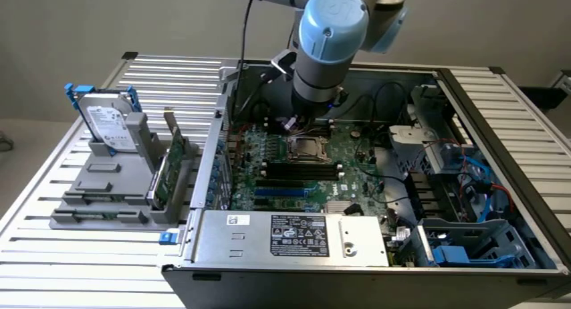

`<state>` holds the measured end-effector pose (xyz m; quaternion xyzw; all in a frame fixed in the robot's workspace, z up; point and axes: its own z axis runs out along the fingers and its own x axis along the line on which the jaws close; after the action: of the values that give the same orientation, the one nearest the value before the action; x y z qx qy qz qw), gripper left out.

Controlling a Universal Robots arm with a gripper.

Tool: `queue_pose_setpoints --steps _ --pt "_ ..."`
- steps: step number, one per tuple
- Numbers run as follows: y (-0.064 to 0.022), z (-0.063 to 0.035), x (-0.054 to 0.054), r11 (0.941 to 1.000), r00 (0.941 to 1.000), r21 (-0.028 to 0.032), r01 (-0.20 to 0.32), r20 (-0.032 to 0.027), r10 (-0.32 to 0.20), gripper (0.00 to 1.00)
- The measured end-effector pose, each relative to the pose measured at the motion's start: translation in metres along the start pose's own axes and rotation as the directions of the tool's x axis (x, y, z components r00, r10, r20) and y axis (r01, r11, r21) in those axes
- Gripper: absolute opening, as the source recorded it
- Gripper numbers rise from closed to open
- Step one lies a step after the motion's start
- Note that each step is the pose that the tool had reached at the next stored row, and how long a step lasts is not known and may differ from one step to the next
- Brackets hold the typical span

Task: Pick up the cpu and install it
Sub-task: 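Close the cpu cover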

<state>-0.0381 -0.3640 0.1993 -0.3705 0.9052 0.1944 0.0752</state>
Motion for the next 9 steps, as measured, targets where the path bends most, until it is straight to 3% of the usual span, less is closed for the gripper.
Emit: queue_pose_setpoints --steps 9 --pt "-0.0044 -0.0003 -0.0022 0.9997 0.9998 -0.0094 0.02 -0.0035 -0.021 0.11"
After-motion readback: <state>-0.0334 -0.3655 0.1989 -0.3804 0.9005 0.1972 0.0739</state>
